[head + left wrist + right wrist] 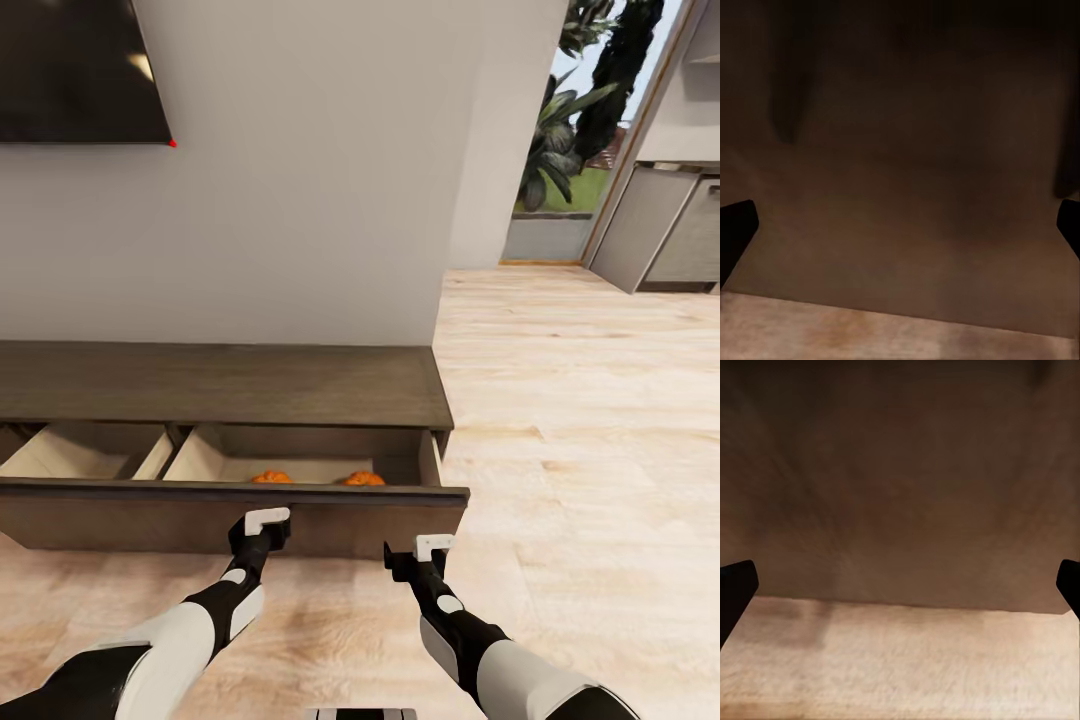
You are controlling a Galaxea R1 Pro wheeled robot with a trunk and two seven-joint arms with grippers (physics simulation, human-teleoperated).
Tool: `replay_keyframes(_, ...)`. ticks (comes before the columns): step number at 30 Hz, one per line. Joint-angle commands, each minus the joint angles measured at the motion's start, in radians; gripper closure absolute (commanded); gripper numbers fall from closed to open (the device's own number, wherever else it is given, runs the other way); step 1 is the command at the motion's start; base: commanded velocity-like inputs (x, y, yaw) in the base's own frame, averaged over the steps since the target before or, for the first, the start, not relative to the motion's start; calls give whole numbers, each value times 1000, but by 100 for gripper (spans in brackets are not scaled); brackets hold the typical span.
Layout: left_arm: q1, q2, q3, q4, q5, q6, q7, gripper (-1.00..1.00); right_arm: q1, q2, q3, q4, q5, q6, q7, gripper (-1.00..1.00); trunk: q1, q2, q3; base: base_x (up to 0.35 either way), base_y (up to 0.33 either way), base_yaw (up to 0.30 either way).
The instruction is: Place each of the two pumpkins and all three candles from the living room inside a cabinet in the living room (use any cabinet), then make sure every cabinet is closed, and position the cauldron so it is next to a table in the living room.
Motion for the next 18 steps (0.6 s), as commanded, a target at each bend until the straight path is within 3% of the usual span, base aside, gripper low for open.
replay_keyframes(1,-1,0,19,0,-4,-4,4,-100,-1,0,9,1,-7,-3,-5,-100,0,0,-1,158,0,0)
replay_keyframes(18,-1,0,19,1,-3,-4,4,-100,-1,0,9,-1,-6,-3,-5,-100,0,0,-1,286,0,0)
